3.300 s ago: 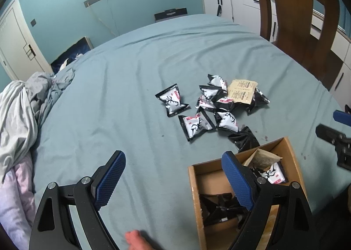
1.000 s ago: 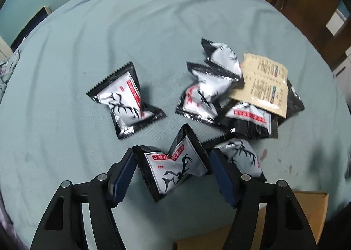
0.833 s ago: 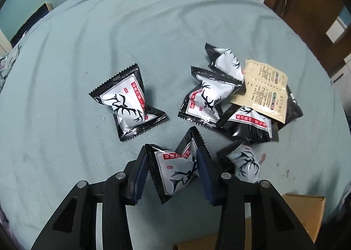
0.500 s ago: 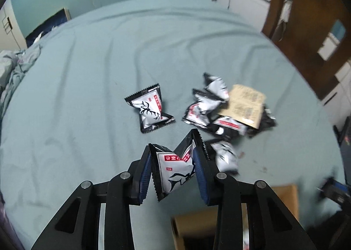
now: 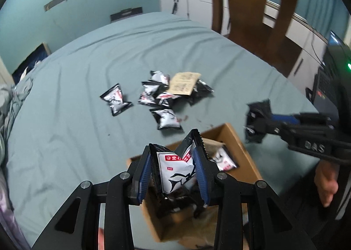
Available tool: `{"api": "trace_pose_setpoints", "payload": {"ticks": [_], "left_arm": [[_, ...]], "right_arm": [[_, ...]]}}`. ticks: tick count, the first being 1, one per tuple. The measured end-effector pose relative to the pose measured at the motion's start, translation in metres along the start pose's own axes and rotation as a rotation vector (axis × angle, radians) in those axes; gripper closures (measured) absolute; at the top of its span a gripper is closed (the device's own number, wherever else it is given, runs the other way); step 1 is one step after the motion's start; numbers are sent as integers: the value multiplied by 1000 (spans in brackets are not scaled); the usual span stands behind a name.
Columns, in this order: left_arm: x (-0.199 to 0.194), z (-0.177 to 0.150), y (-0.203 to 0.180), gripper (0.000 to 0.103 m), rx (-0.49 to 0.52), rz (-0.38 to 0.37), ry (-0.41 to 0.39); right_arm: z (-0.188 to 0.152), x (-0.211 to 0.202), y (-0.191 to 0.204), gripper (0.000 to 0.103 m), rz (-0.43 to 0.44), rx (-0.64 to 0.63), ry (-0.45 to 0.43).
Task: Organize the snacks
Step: 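Drop the white packet into the box with the left tool while the right tool drops its black packet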
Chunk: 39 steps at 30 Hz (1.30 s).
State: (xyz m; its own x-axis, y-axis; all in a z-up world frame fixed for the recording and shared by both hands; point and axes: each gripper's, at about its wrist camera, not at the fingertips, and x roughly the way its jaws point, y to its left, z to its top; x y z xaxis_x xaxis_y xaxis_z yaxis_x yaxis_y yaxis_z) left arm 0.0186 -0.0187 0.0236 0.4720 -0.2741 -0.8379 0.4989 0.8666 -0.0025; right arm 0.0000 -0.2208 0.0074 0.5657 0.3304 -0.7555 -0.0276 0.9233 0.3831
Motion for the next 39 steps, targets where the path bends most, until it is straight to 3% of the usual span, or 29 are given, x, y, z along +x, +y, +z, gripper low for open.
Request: {"api": "trace_pose_setpoints", "payload": {"ticks": [3, 5, 6, 7, 16, 21, 26, 34, 36, 38, 39], "left_arm": [[-3, -4, -5, 63, 20, -12, -2], [-2, -4, -7, 51, 30, -17, 5], [-1, -4, -7, 29, 31, -3, 8], [-1, -3, -5, 14, 26, 24, -2], [-2, 3, 32, 13, -136, 144, -54], [-5, 2, 62, 13, -274, 175, -63], [-7, -2, 81, 13, -361, 160, -64], [-4, 1, 69, 13, -293, 195, -65], [-3, 1, 64, 13, -266, 204, -63], [-1, 2, 61, 13, -252, 205, -57], [0, 2, 60, 13, -249, 205, -54]], "right_arm": [[0, 2, -1, 79, -7, -7, 9], [1, 1, 1, 79, -13, -14, 12], [1, 0, 2, 79, -13, -16, 13], [1, 0, 2, 79, -13, -20, 12], [0, 1, 11, 79, -12, -63, -1], [-4, -5, 20, 79, 26, -112, -22], [-9, -12, 28, 78, 80, -158, -52], [-17, -4, 35, 76, 76, -222, -2], [-12, -5, 31, 73, 92, -193, 3], [-6, -6, 24, 52, 130, -120, 17], [-4, -5, 18, 48, 152, -81, 20]]}}
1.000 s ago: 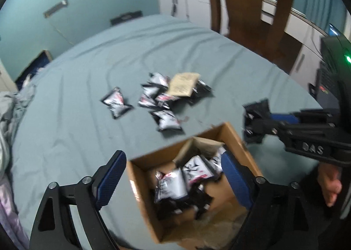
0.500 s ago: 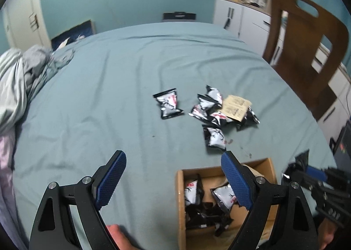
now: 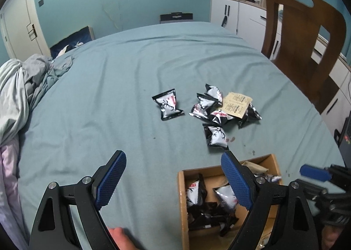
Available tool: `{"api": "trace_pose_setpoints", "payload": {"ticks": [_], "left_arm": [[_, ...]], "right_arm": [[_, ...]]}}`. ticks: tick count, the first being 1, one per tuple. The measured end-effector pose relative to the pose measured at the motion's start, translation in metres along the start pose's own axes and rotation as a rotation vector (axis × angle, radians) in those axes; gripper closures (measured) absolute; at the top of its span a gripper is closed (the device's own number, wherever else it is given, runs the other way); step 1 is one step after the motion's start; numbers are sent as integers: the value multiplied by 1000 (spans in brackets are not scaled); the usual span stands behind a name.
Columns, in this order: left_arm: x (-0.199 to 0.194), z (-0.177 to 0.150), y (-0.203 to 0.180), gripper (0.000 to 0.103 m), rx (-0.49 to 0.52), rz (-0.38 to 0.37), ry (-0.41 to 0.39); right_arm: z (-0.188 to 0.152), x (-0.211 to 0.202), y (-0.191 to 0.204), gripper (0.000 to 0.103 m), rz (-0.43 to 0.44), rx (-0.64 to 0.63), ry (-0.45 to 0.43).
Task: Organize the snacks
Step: 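Drop the white packet into the box with the left tool while the right tool drops its black packet, then reach into the pile and grasp a black packet with the right tool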
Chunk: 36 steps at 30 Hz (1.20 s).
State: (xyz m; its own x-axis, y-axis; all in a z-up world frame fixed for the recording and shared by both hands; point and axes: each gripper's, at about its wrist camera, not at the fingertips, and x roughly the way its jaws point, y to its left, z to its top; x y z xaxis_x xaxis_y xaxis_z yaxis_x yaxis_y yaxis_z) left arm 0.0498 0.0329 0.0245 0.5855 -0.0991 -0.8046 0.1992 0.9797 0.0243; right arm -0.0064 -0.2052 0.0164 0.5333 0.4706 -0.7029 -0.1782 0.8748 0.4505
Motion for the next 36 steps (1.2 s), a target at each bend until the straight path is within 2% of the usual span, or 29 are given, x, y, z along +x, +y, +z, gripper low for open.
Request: {"api": "trace_pose_setpoints", "payload": {"ticks": [2, 4, 6, 8, 12, 15, 24, 28, 31, 33, 36], "left_arm": [[1, 0, -1, 13, 4, 3, 4], [1, 0, -1, 13, 4, 4, 4], [1, -1, -1, 13, 5, 5, 2], [2, -1, -2, 13, 9, 8, 2], [4, -2, -5, 13, 19, 16, 4], [4, -3, -7, 13, 26, 20, 4], [0, -3, -15, 13, 61, 21, -9], [-1, -3, -17, 13, 69, 12, -6], [1, -2, -20, 13, 73, 4, 11], [2, -3, -24, 13, 82, -4, 19], [2, -4, -30, 13, 107, 3, 29]], "right_arm": [[2, -3, -11, 42, 37, 79, -13], [4, -5, -24, 40, 85, 161, -14], [5, -7, -36, 40, 95, 227, -26], [4, -14, -47, 40, 61, 267, -63], [6, -27, -58, 40, -79, 305, -134], [7, -29, -58, 40, -211, 294, -143], [5, -47, -38, 40, -364, 201, -195], [3, -52, -17, 40, -401, 124, -210], [4, -49, -20, 40, -393, 80, -142], [9, -42, -25, 40, -405, 81, -95], [17, -35, -35, 40, -408, 139, -69]]}}
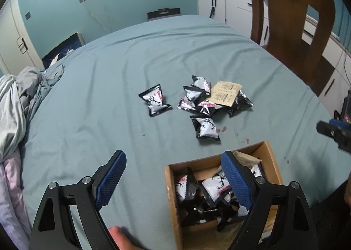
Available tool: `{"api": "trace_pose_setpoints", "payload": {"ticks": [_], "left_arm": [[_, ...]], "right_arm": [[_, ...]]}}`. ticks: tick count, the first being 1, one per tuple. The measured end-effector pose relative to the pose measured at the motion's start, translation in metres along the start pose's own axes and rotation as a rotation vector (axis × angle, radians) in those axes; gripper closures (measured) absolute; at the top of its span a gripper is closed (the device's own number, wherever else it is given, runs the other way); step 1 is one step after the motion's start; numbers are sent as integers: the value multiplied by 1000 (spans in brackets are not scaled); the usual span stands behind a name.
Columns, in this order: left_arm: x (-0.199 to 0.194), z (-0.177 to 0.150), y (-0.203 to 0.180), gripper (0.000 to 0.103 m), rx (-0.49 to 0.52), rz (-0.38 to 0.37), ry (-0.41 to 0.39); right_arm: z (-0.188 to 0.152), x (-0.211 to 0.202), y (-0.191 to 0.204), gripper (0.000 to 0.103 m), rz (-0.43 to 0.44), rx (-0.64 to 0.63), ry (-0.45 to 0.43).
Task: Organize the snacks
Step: 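Reach into the pile and grasp a black packet with the right tool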
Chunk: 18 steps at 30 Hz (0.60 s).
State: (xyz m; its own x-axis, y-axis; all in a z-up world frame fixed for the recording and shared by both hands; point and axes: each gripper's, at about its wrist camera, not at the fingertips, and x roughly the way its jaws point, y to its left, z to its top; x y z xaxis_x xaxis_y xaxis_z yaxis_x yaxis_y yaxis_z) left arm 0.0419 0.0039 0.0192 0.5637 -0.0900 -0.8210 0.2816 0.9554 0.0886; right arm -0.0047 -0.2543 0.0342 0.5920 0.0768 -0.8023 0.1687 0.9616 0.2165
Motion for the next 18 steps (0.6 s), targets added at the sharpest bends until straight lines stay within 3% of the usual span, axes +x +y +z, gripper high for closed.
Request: {"api": "trace_pose_setpoints", "payload": {"ticks": [5, 11, 18], "left_arm": [[-2, -1, -4, 13, 11, 2, 4], [3, 5, -6, 11, 0, -24, 22], [5, 6, -11, 11, 13, -11, 27]], "right_arm": [[22, 21, -7, 40, 40, 44, 47], [37, 48, 4, 40, -27, -8, 45], [49, 76, 12, 40, -14, -21, 66]]}}
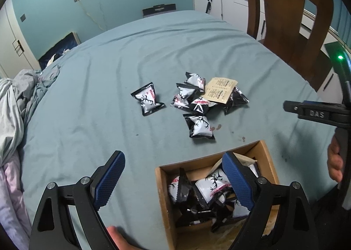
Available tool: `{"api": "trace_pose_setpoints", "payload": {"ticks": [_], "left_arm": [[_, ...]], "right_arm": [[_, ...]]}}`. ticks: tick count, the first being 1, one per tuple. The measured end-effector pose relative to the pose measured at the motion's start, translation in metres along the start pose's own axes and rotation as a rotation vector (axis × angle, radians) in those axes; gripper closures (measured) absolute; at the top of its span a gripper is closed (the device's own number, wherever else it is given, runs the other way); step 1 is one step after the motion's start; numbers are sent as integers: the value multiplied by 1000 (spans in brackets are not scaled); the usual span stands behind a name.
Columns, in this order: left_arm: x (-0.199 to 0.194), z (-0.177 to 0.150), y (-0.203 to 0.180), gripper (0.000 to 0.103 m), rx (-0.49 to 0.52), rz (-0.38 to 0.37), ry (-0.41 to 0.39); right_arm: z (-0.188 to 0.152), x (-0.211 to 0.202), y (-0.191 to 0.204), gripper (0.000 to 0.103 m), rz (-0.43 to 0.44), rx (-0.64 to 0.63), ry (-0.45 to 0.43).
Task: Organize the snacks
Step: 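Reach into the pile and grasp a black packet with the right tool, then grasp a white deer-print packet with the left tool while the right tool holds its black packet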
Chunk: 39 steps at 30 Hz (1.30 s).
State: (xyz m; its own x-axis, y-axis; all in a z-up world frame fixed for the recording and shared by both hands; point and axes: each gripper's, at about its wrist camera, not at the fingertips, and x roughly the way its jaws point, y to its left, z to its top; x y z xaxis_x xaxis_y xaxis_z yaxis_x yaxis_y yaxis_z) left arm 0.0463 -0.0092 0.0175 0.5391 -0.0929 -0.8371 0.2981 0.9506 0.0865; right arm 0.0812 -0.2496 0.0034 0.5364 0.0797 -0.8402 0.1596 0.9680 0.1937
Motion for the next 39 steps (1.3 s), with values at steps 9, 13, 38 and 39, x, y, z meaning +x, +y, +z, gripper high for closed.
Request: {"api": "trace_pose_setpoints", "payload": {"ticks": [9, 13, 38, 39], "left_arm": [[9, 3, 4, 11, -22, -8, 29], [15, 4, 11, 11, -52, -30, 55], [60, 24, -1, 11, -34, -94, 99], [64, 29, -2, 11, -26, -102, 101]], "right_arm": [[23, 24, 5, 40, 91, -12, 37], [30, 38, 21, 40, 103, -70, 63], [74, 161, 71, 57, 109, -210, 186], [73, 160, 71, 58, 112, -204, 177]]}}
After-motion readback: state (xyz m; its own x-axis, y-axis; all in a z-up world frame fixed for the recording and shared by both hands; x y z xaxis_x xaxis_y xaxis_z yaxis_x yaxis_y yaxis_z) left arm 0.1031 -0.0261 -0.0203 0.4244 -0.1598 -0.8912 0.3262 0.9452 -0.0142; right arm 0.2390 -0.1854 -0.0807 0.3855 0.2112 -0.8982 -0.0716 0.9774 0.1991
